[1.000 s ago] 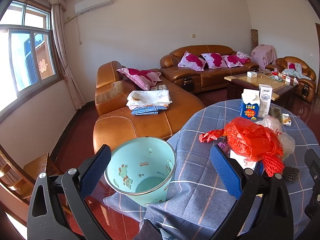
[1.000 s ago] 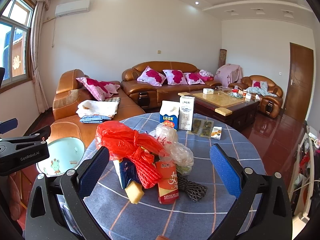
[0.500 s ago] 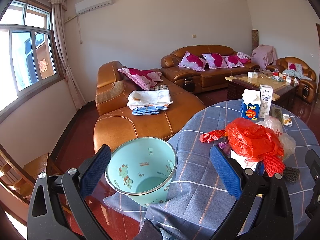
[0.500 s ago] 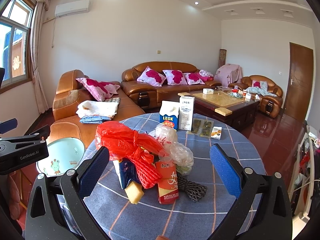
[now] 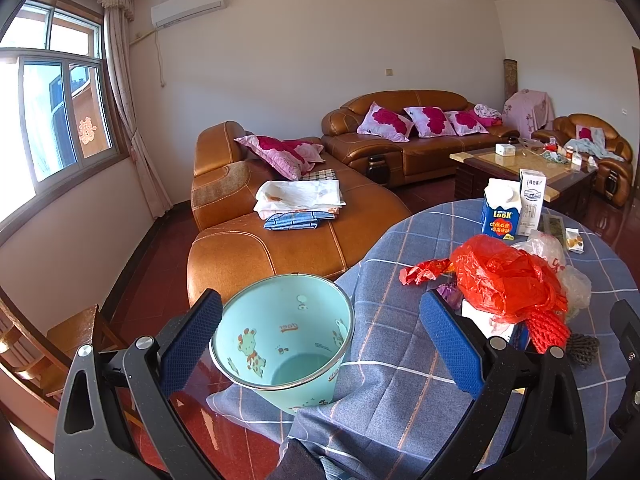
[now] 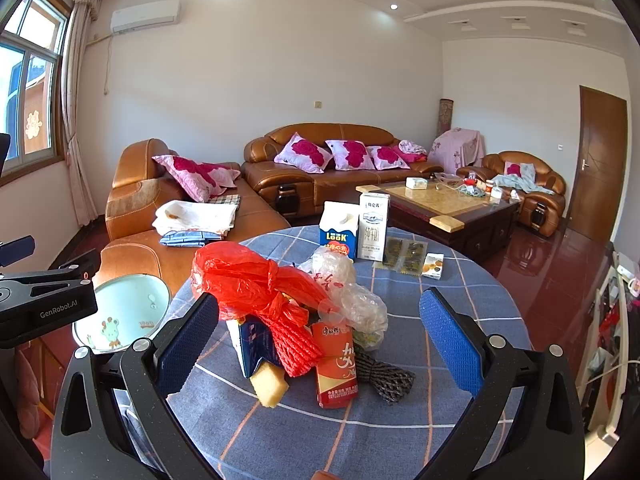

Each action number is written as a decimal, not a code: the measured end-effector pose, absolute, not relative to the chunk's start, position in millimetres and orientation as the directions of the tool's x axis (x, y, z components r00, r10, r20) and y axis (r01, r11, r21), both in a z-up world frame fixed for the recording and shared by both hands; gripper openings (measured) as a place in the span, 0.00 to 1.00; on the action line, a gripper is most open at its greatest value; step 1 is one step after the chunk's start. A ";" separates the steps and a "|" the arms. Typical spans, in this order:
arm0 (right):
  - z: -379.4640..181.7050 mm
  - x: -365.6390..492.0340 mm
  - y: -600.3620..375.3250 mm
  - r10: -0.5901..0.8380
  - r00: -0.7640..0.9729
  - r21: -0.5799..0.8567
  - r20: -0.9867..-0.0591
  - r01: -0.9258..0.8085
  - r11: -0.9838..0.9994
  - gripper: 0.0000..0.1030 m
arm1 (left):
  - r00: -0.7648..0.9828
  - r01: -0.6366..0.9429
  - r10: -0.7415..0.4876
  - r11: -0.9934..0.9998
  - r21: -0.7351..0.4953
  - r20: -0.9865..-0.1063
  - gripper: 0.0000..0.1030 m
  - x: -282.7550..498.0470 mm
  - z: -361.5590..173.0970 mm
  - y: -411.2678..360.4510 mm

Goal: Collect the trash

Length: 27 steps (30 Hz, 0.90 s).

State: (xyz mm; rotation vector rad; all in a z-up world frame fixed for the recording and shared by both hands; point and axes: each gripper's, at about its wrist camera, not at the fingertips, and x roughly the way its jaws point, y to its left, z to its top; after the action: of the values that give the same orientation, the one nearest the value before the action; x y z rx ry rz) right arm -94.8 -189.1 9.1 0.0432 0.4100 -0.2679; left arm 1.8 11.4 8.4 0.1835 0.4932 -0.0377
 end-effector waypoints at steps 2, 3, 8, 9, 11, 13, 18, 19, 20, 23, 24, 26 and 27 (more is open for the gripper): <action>9.0 -94.7 -189.4 -0.249 0.882 -0.013 -0.400 0.266 0.964 0.96 | 0.880 0.080 0.008 0.983 0.166 -0.474 0.94 2.1 8.3 11.5; 9.0 -94.9 -189.6 -0.249 0.882 -0.012 -0.401 0.266 0.964 0.96 | 0.881 0.080 0.008 0.983 0.166 -0.474 0.94 1.7 8.3 11.3; 3.9 -91.6 -188.3 -0.254 0.879 -0.013 -0.404 0.272 0.962 0.96 | 0.880 0.080 0.009 0.983 0.166 -0.475 0.94 1.9 7.5 11.3; 2.7 -91.2 -188.0 -0.253 0.878 -0.014 -0.405 0.271 0.962 0.96 | 0.879 0.080 0.009 0.983 0.167 -0.476 0.94 2.2 7.3 11.4; 0.8 -90.5 -189.5 -0.263 0.875 -0.021 -0.407 0.278 0.960 0.96 | 0.878 0.079 0.011 0.983 0.168 -0.478 0.94 2.7 5.9 11.3; -2.8 -88.3 -192.9 -0.266 0.872 -0.017 -0.411 0.284 0.959 0.96 | 0.875 0.079 0.015 0.982 0.173 -0.483 0.94 4.9 1.6 9.9; -13.8 -80.9 -205.7 -0.302 0.855 -0.025 -0.421 0.322 0.947 0.96 | 0.865 0.086 0.014 0.981 0.176 -0.501 0.94 15.9 -7.9 3.2; -16.2 -79.2 -209.4 -0.311 0.852 -0.028 -0.422 0.330 0.944 0.96 | 0.861 0.096 0.009 0.979 0.180 -0.508 0.94 19.1 -11.1 -0.7; -19.2 -76.8 -213.2 -0.324 0.846 -0.034 -0.425 0.343 0.939 0.96 | 0.857 0.104 0.006 0.977 0.185 -0.515 0.94 22.6 -13.9 -5.4; -28.4 -69.7 -225.8 -0.345 0.832 -0.035 -0.434 0.367 0.930 0.96 | 0.854 0.125 -0.007 0.973 0.192 -0.520 0.94 31.3 -19.6 -20.3; -31.6 -67.2 -230.1 -0.352 0.828 -0.039 -0.438 0.373 0.927 0.96 | 0.852 0.132 -0.013 0.973 0.191 -0.524 0.94 34.3 -20.1 -24.9; -36.6 -62.7 -235.8 -0.371 0.819 -0.057 -0.437 0.387 0.920 0.96 | 0.848 0.151 -0.034 0.972 0.181 -0.528 0.94 40.5 -21.7 -34.2; -39.4 -60.4 -238.9 -0.380 0.816 -0.065 -0.436 0.392 0.917 0.96 | 0.851 0.154 -0.035 0.971 0.186 -0.524 0.94 42.9 -22.0 -39.0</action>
State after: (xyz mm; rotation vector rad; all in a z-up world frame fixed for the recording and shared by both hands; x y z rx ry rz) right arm -60.4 -238.9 -39.4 0.0281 0.4595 -0.4119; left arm 42.9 -39.0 -22.0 0.2253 0.5451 -0.1000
